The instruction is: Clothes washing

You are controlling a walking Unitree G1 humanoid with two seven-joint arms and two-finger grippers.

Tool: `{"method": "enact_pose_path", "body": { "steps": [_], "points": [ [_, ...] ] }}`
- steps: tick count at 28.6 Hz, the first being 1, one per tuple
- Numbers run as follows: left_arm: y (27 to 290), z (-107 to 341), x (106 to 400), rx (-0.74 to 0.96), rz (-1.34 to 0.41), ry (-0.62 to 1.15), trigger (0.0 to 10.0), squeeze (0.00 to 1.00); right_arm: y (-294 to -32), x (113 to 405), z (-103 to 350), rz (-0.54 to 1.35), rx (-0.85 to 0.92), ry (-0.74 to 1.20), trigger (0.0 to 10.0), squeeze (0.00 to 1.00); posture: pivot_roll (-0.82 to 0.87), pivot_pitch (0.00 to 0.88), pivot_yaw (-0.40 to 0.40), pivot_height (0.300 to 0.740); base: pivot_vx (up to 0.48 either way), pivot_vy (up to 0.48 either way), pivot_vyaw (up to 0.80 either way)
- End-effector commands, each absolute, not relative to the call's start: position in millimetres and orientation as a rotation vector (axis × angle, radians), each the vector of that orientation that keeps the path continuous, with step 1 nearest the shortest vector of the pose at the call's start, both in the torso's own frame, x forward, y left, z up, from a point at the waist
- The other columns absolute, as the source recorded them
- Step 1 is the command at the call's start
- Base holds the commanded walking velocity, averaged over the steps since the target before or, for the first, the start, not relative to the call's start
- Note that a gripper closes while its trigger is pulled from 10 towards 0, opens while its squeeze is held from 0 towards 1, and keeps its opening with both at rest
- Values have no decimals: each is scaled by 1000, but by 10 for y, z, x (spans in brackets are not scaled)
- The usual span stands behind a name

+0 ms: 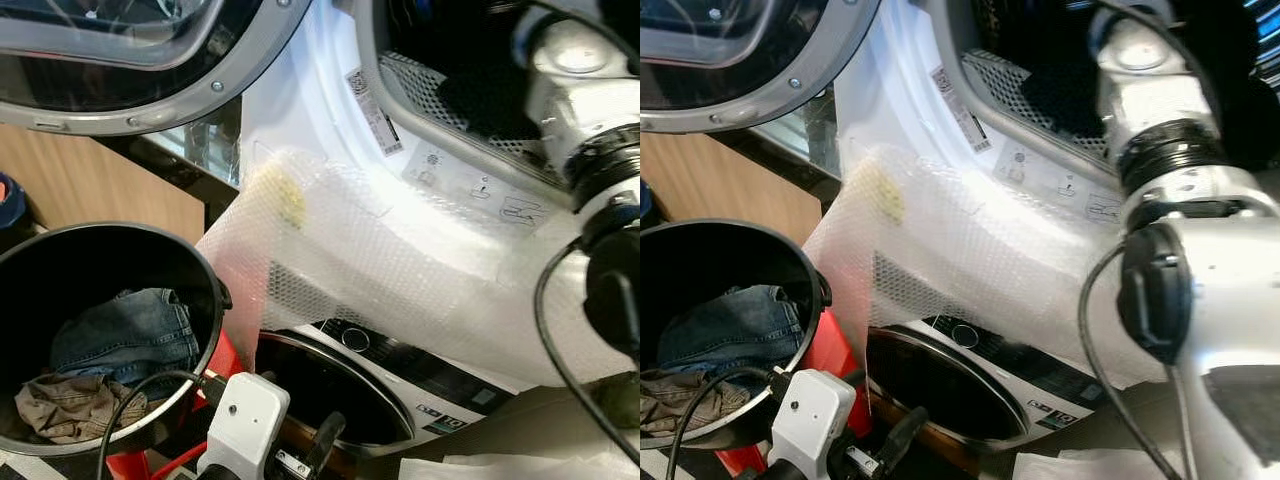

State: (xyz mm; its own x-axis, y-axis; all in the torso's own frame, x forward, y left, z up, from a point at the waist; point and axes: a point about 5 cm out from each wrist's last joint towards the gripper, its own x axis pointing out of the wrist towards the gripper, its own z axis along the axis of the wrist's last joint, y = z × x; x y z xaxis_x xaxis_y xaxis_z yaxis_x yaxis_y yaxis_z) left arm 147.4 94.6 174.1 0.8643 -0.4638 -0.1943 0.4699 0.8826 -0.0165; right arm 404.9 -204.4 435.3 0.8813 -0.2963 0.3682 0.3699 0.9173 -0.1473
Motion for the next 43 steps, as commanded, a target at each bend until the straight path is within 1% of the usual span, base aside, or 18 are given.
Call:
{"method": "enact_pose_path", "body": {
  "steps": [1, 28, 29, 30, 33, 43],
  "points": [
    [905, 1778, 1426, 13, -508, 181, 10000, 0, -2318, 3972, 4400, -453, -178, -340, 10000, 0, 145, 236, -329, 740, 0, 0, 0],
    [905, 1778, 1426, 13, -508, 181, 10000, 0, -2318, 3972, 4400, -453, -178, -340, 10000, 0, 145, 236, -329, 740, 0, 0, 0],
    [901, 1776, 1423, 12, -506, 182, 10000, 0, -2427, 3940, 4401, -501, -150, -339, 10000, 0, 143, 236, -327, 740, 0, 0, 0],
    [911, 1782, 1440, 17, -509, 184, 10000, 0, -2465, 3920, 4421, -530, -171, -356, 10000, 1000, 126, 221, -284, 740, 0, 0, 0],
    [928, 1795, 1466, 25, -515, 183, 10000, 0, -2456, 3911, 4444, -541, -210, -379, 10000, 1000, 126, 217, -284, 740, 0, 0, 0],
    [918, 1801, 1477, 26, -518, 179, 10000, 0, -2437, 3914, 4454, -528, -207, -386, 10000, 1000, 132, 203, -285, 740, 0, 0, 0]
  ]
}}
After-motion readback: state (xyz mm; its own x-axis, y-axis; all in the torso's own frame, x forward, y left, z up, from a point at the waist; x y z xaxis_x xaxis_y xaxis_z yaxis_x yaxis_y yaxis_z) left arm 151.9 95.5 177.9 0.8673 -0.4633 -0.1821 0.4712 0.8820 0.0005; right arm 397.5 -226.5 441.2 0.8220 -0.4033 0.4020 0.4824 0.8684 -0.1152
